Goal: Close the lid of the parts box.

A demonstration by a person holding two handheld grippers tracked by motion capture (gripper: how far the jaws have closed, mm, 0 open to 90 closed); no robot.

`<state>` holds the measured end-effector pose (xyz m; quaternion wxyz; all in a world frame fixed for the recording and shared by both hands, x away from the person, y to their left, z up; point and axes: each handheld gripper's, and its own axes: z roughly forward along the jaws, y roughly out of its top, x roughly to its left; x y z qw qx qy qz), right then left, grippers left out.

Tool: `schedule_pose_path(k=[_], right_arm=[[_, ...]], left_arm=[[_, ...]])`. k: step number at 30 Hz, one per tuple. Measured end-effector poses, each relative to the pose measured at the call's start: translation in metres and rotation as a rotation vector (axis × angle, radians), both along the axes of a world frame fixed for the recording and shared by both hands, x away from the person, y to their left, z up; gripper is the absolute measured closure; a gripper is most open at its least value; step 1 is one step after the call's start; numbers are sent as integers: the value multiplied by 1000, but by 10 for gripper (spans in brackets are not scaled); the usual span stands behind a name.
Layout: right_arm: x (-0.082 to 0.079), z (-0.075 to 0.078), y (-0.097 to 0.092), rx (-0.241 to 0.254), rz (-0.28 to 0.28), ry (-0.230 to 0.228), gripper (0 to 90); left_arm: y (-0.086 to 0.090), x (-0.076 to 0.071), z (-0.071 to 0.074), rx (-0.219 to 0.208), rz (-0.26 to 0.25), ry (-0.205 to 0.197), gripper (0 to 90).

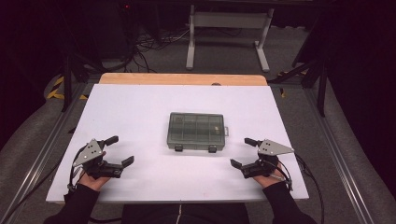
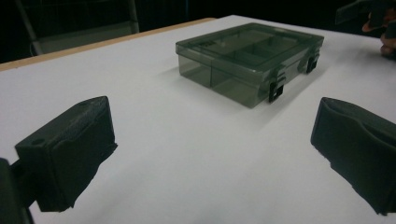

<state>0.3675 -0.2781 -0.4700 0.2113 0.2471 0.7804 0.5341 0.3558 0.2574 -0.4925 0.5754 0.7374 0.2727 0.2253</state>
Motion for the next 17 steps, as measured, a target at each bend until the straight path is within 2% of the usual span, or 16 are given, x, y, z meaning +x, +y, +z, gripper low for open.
schedule_pose_path(k=[3, 10, 17], right_arm=[[-1, 0, 1, 17, -8, -7, 2], [0, -1, 2, 6, -12, -3, 1], [0, 0, 1, 9, -20, -15, 1]], left_arm=[[1, 1, 0, -16, -4, 6, 5], [7, 4, 0, -69, 1, 48, 5], [7, 4, 0, -74, 2, 58, 5]])
